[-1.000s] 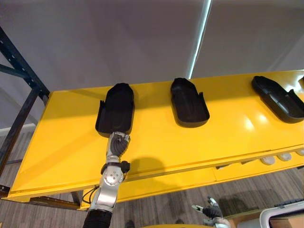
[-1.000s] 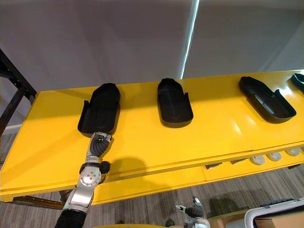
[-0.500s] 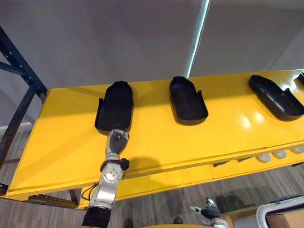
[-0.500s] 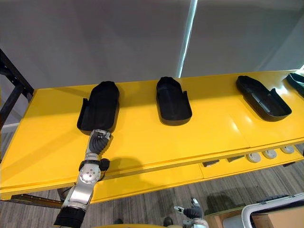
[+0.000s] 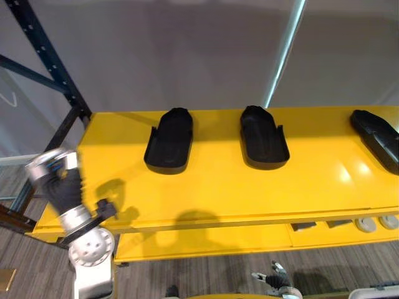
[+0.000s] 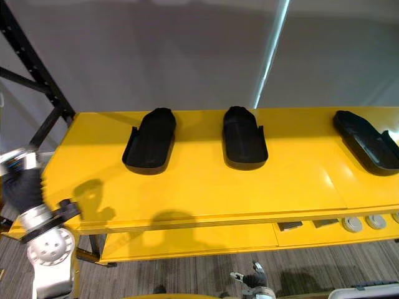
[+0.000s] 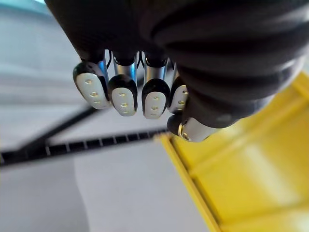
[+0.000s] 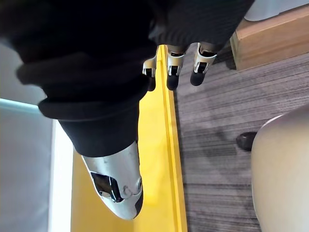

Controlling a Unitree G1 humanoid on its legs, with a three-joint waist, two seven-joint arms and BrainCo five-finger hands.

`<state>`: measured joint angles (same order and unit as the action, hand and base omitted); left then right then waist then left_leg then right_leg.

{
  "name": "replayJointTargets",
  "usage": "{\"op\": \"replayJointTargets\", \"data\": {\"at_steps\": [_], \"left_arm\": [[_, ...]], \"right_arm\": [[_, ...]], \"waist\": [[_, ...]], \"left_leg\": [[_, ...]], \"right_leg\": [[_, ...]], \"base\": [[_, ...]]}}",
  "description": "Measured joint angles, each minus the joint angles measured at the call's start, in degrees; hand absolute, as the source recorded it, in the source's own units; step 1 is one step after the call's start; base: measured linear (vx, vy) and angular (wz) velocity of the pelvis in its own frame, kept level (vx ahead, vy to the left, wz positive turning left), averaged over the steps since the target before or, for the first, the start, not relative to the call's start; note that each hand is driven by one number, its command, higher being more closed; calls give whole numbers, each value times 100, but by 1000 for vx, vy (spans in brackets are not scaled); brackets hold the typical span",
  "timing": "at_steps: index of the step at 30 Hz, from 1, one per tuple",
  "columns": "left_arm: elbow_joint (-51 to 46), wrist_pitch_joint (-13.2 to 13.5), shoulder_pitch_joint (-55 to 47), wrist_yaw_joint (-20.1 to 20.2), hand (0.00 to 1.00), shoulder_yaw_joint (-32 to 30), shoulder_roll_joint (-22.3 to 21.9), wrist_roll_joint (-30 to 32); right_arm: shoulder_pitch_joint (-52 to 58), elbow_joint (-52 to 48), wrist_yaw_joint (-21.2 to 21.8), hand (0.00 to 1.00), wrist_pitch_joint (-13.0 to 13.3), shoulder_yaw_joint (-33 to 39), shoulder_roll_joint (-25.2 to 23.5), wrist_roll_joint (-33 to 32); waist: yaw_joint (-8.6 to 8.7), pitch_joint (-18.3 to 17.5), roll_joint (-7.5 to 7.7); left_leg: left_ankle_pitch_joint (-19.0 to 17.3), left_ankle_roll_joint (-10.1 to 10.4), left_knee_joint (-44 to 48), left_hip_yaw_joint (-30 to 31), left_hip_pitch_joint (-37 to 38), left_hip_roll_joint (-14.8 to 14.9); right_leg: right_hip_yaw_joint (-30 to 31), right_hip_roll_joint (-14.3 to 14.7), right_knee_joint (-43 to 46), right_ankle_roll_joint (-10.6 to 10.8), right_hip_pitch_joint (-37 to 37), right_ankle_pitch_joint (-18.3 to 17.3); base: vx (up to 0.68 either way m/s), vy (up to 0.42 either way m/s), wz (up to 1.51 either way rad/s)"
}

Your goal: Walk over and take plastic housings, then place them on the shelf

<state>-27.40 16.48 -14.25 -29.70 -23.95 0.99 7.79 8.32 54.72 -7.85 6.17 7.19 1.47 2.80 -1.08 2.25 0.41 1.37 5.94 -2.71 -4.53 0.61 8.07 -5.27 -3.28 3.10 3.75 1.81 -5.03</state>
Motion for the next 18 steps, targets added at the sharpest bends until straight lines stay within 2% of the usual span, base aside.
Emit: {"op": "replayJointTargets", "data": {"at_steps": [1, 2, 3, 6, 7, 9, 13, 14, 18], "left_arm": [[45, -2, -280, -179, 100, -364, -121, -141], [91, -21, -382, -231, 100, -445, -143, -180], [256, -152, -591, -318, 100, -581, -177, -250], [1076, -387, -764, -263, 100, -575, -264, -288], [1345, -454, -762, -194, 100, -574, -301, -328], [2651, -775, -746, 218, 100, -532, -357, -496], [4408, -1017, -618, 707, 100, -421, -455, -788], [4896, -1084, -564, 840, 0, -289, -456, -842], [6024, -1181, -360, 1308, 0, 113, -467, -976]], "right_arm": [[-1, -17, -27, 0, 0, 14, -28, -1], [0, -56, -58, 0, -5, 25, -48, 0], [69, -263, -95, 0, -7, 30, -120, 0], [115, -596, -95, 0, -9, -19, -176, 1], [115, -655, -93, 0, -11, -55, -181, 3], [92, -865, -90, 0, -16, -121, -218, 4], [123, -967, -86, 0, -37, -129, -270, 1], [165, -967, -86, 0, -44, -126, -284, -1], [212, -925, -80, 0, -44, -74, -291, -9]], "waist": [[-7, 0, 26], [-16, 1, 38], [-73, -6, 53], [-162, -1, 45], [-167, -1, 45], [-168, -8, 56], [-150, -34, 117], [-152, -52, 148], [-131, -57, 134]], "left_leg": [[0, 0, 21, 64, -28, -4], [-4, 2, 46, 79, -46, -4], [-36, 3, 121, 120, -104, -4], [-89, -15, 206, 147, -144, -16], [-135, -37, 243, 146, -168, -17], [-284, -63, 417, 112, -193, -21], [-327, -24, 493, 88, -165, -31], [-323, -17, 486, 88, -157, -39], [-321, -17, 417, 93, -62, -99]], "right_leg": [[-90, -13, 63, -8, 2, -46], [-126, -21, 90, -13, 4, -64], [-205, -36, 109, -16, 7, -79], [-254, -58, 190, -4, 8, -133], [-258, -63, 205, 1, 13, -145], [-269, -86, 299, 4, 43, -223], [-281, -120, 377, 18, 52, -308], [-289, -145, 375, 24, 59, -321], [-313, -183, 356, 44, 98, -350]], "base": [[-2, -11, 28], [4, -9, 34], [4, -4, 21], [-3, 1, 11], [-33, 2, 1], [-32, 0, -5], [43, -6, -1], [90, 5, 3], [65, 6, 2]]}}
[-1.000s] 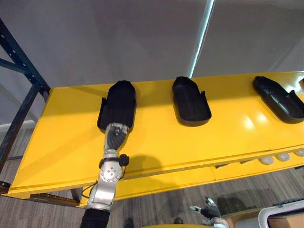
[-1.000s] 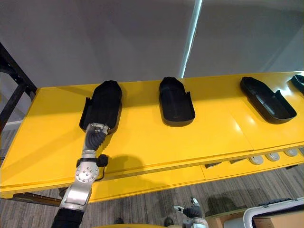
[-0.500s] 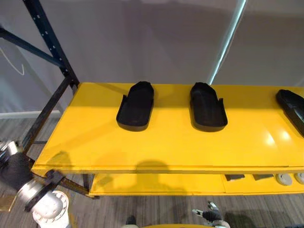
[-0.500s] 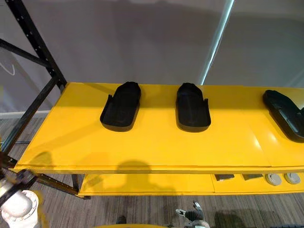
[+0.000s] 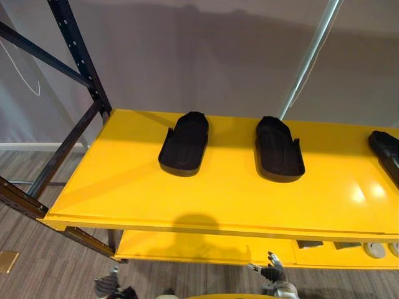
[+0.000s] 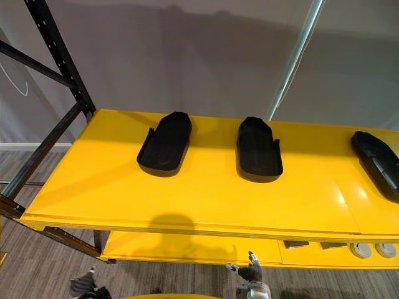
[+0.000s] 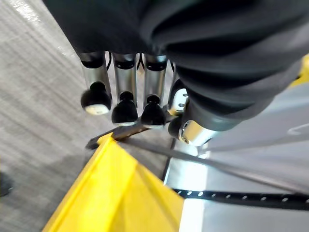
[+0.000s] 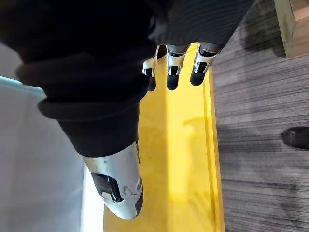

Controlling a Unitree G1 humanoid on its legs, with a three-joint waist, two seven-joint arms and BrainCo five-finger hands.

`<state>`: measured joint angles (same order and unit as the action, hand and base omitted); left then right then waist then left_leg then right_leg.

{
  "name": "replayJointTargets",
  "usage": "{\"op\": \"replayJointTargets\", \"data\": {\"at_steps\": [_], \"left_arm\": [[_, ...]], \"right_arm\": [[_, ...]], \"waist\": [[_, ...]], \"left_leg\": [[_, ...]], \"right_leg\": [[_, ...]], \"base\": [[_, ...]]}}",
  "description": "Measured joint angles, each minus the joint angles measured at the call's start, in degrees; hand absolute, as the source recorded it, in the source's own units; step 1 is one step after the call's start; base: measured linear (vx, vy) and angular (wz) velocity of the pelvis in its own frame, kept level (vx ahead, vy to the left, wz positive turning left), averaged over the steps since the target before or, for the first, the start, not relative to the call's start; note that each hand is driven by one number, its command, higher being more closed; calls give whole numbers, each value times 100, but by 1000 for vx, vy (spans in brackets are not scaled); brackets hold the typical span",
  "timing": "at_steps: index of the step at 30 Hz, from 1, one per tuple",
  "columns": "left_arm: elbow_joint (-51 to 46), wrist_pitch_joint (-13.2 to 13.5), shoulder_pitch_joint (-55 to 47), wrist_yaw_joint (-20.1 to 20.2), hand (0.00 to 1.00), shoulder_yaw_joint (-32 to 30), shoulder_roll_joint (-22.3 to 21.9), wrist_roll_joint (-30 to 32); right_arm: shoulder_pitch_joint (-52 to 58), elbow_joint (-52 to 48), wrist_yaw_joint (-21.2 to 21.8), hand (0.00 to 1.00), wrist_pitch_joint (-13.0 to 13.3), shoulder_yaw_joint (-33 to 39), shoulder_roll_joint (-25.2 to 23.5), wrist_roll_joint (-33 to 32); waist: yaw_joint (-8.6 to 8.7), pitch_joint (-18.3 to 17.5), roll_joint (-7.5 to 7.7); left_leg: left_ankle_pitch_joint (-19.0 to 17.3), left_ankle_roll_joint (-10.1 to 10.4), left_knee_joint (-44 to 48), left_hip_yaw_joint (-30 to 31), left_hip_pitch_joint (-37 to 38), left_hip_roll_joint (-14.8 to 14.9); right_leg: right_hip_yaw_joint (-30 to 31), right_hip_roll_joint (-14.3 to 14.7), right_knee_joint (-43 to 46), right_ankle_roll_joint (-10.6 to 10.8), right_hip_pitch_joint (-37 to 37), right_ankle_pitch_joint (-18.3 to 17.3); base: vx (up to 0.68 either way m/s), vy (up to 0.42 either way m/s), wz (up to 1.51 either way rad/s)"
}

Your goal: Walk over and take plastic housings, then place them on the shelf

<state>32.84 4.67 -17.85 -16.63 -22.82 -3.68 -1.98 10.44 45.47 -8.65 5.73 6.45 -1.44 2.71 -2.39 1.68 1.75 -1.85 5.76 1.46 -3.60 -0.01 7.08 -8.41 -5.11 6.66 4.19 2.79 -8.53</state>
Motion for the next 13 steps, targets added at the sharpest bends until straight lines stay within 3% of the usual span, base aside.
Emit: {"op": "replayJointTargets", "data": {"at_steps": [8, 13], "left_arm": [[1015, -35, 417, 252, 0, 274, 103, 89], [1342, -44, 556, 287, 0, 665, 215, 505]], "right_arm": [[-90, 410, 3, 0, -6, 218, 58, -110], [-275, 693, 3, 0, -6, 227, 191, -168]], "waist": [[17, 41, -97], [66, 88, -148]], "left_leg": [[91, 28, -247, 38, 111, -28], [179, 27, -461, 38, 208, -28]], "right_leg": [[-19, 2, -93, 0, 38, 1], [-17, 15, -103, 0, 40, 1]], "base": [[13, -2, 0], [0, 0, 0]]}}
